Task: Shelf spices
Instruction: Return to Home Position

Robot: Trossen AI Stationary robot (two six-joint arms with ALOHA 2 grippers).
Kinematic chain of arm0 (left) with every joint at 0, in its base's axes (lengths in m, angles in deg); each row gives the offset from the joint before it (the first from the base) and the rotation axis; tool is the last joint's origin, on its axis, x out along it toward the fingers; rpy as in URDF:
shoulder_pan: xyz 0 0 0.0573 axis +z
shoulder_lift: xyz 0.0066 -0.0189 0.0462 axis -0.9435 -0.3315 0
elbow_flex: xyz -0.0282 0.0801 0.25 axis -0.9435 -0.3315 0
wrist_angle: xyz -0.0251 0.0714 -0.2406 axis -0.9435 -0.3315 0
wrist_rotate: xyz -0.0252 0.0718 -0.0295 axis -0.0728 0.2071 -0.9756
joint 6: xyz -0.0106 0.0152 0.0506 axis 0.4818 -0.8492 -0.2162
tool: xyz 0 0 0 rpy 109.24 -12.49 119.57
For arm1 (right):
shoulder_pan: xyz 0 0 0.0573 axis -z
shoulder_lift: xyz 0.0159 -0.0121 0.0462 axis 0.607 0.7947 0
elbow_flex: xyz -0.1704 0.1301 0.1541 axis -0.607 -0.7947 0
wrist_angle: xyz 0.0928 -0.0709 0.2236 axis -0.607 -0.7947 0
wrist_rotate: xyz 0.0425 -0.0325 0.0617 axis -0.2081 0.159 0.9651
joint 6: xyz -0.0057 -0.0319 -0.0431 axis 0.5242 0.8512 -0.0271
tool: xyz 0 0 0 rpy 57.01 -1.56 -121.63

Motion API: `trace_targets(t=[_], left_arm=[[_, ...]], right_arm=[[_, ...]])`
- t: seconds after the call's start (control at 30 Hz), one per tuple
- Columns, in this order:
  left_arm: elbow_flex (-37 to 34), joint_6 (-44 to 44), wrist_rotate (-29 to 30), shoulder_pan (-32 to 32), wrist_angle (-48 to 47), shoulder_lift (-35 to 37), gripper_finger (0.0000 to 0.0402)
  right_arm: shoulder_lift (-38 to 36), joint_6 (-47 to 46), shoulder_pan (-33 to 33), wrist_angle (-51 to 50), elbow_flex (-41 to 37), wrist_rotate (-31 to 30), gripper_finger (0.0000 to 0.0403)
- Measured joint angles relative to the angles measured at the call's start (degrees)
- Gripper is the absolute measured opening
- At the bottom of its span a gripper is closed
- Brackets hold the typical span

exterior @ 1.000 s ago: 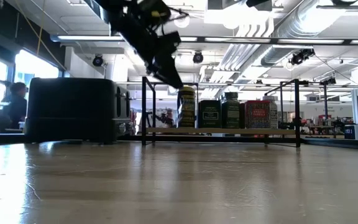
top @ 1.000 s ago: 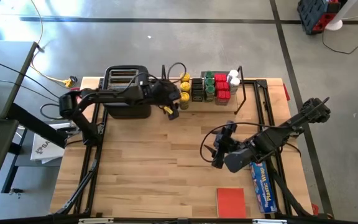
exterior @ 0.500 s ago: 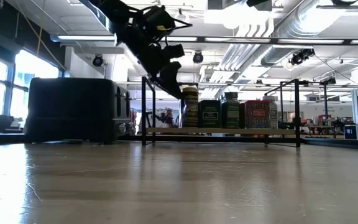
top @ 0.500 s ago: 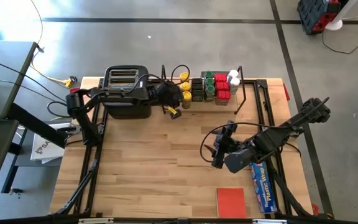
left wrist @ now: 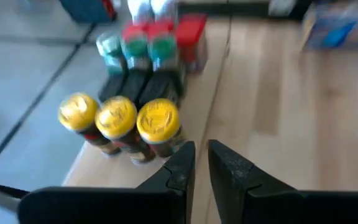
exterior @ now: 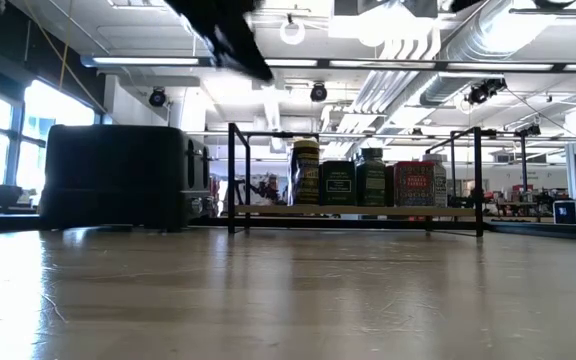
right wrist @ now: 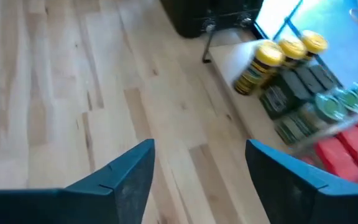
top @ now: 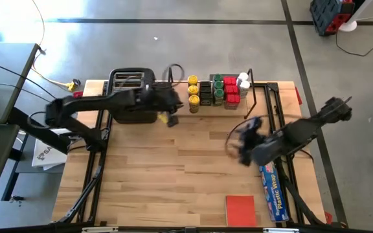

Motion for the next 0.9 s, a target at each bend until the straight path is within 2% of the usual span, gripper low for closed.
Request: trace_targets(t=[0.1, 0.2, 0.37, 0.5, 0.6, 0.7, 0.83, 0.9], left_arm=[[-3.24, 0.44, -0.30, -1.62, -0.18, 8.92, 0.0030], [-9.50, 4.02, -2.36, -1.80, -0.45, 19.55, 0.0015], [-23.34, 12.41, -6.30, -1.79, -0.39, 38.34, 0.0002], [-33.32, 18.44, -7.65, -2.26, 0.34, 50.75, 0.0001], [-40.84, 21.03, -9.41, -2.62, 6.10, 57.73, 0.0001], [-47.62, 21.93, -12.65, -2.58, 13.59, 62.04, 0.0001], [-53.57, 22.49, -15.50, -2.58, 19.32, 64.56, 0.0001], [-55.13, 22.50, -15.51, -2.58, 19.16, 65.70, 0.0001]], right_arm=[[-7.57, -1.45, -0.38, -5.69, -0.02, 1.27, 0.0227], [-17.25, -1.24, -0.87, -3.41, -4.39, 3.00, 0.0204], [-36.83, -0.63, -0.74, 14.53, -23.18, 9.42, 0.0168], [-48.36, 0.72, -0.74, 32.53, -39.18, 11.81, 0.0144], [-52.42, 6.10, -0.46, 47.12, -49.35, 12.70, 0.0131], [-53.27, 11.15, 1.60, 60.86, -56.94, 15.47, 0.0123], [-53.41, 18.38, 6.55, 75.94, -63.37, 21.81, 0.0113], [-54.57, 21.42, 9.61, 79.07, -64.85, 24.73, 0.0107]])
